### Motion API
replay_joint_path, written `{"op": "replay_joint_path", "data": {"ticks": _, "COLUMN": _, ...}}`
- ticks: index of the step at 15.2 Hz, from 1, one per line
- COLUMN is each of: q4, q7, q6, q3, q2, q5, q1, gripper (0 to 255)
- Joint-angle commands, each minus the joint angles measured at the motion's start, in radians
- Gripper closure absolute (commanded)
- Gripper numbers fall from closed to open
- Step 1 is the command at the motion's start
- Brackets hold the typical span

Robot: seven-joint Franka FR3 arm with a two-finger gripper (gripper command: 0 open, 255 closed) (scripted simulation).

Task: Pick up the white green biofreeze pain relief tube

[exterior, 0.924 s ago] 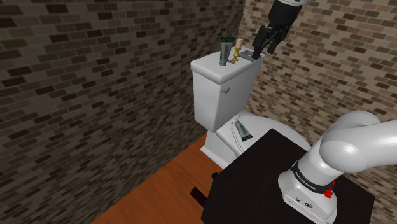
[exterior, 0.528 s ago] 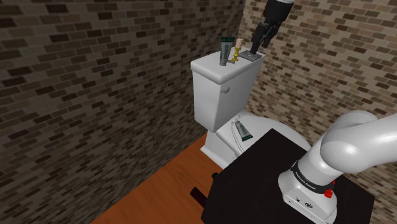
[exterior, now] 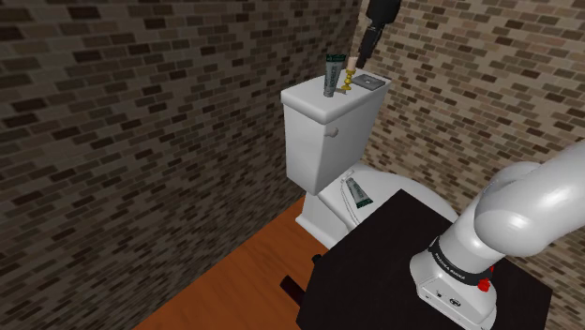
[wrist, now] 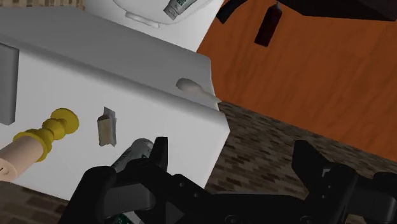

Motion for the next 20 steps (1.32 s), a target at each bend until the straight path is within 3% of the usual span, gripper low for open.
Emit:
{"op": "replay_joint_path", "data": {"ticks": 1, "q4": 0.078, "q7": -0.102, "q6": -0.004, "q3": -0.028, "q2": 0.08, "q5": 0.009, "q1": 0.009, "gripper": 0}}
{"op": "replay_joint_path", "data": {"ticks": 6, "q4": 0.314, "q7": -0.329, "q6": -0.038, "q3": -0.069, "q2": 0.303, "q5": 0.058, "q1": 0.018, "gripper": 0}}
{"op": "replay_joint_path", "data": {"ticks": 12, "q4": 0.666, "q7": -0.558, "q6": -0.134, "q3": -0.069, "q2": 0.587, "q5": 0.123, "q1": -0.009, "gripper": 0}}
{"op": "replay_joint_path", "data": {"ticks": 20, "q4": 0.529, "q7": -0.557, "q6": -0.021, "q3": -0.066, "q2": 0.563, "q5": 0.117, "q1": -0.003, "gripper": 0}}
